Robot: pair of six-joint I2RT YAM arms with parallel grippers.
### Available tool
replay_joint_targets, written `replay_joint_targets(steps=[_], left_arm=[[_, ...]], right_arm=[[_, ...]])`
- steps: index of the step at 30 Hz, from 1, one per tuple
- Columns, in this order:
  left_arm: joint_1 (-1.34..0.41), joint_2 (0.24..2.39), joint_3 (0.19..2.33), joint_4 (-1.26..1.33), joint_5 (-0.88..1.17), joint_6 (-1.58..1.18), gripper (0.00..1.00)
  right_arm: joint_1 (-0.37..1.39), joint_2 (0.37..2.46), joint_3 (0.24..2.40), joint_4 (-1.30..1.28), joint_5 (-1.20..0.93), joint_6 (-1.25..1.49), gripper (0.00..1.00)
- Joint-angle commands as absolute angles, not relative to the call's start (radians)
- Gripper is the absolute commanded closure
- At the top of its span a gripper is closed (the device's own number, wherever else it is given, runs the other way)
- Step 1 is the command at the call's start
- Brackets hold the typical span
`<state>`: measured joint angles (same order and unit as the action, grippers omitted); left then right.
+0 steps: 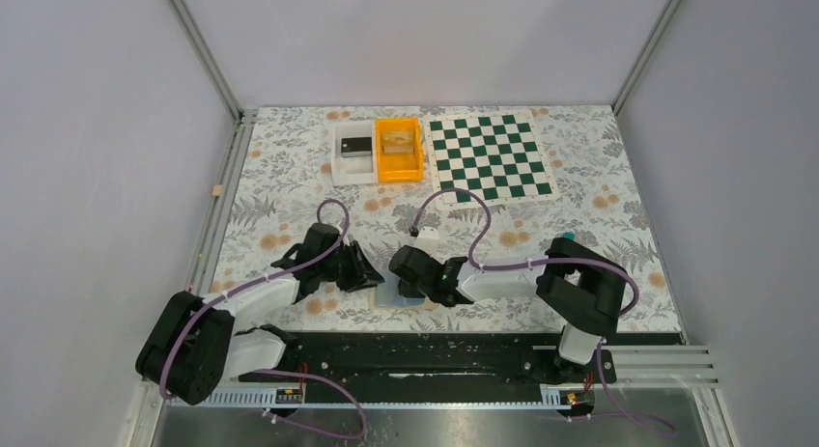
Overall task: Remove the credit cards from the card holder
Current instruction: Remove the credit card from the card holder.
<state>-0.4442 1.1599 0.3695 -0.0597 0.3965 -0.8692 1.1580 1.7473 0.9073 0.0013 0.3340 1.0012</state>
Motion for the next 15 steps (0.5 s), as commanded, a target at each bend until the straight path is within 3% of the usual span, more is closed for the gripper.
replay_joint_targets(steps=[1, 8, 15], left_arm=[[-0.468, 1.218, 0.397, 0.060, 0.410, -0.872, 0.73], [-0.506, 1.257, 0.420, 0.089, 0.436, -0.883, 0.74], [-0.524, 1.249, 0.413, 0.131, 0.471, -0.914, 0.74]], right_arm=[[1.155, 1.744, 0.870, -0.010, 0.292, 1.019, 0.80], [1.154, 1.729, 0.862, 0.025, 0.277, 1.013, 0.71], [1.154, 1.705, 0.874, 0.013, 0.276, 1.007, 0.52]])
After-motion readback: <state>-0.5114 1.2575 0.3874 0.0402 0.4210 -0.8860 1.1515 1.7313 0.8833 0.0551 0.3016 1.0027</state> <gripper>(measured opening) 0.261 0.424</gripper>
